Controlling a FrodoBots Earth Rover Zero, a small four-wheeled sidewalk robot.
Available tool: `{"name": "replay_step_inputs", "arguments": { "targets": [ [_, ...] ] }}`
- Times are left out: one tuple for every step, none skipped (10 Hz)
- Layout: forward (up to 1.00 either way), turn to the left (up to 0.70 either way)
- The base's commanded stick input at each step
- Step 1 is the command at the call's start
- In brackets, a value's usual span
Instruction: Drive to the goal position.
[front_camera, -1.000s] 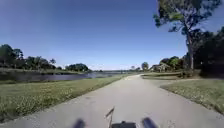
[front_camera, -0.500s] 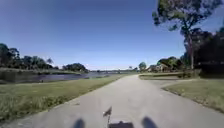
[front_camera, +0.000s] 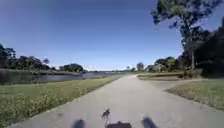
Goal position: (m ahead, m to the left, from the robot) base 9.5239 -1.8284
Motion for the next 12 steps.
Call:
{"name": "replay_step_inputs", "arguments": {
  "targets": [
    [0.85, 0.0],
    [0.85, 0.0],
    [0.85, 0.0],
    [0.85, 0.0],
    [0.85, 0.0],
    [0.85, 0.0],
    [0.85, 0.0],
    [0.85, 0.0],
    [0.85, 0.0],
    [0.85, 0.0],
    [0.85, 0.0],
    [0.85, 0.0]
  ]
}}
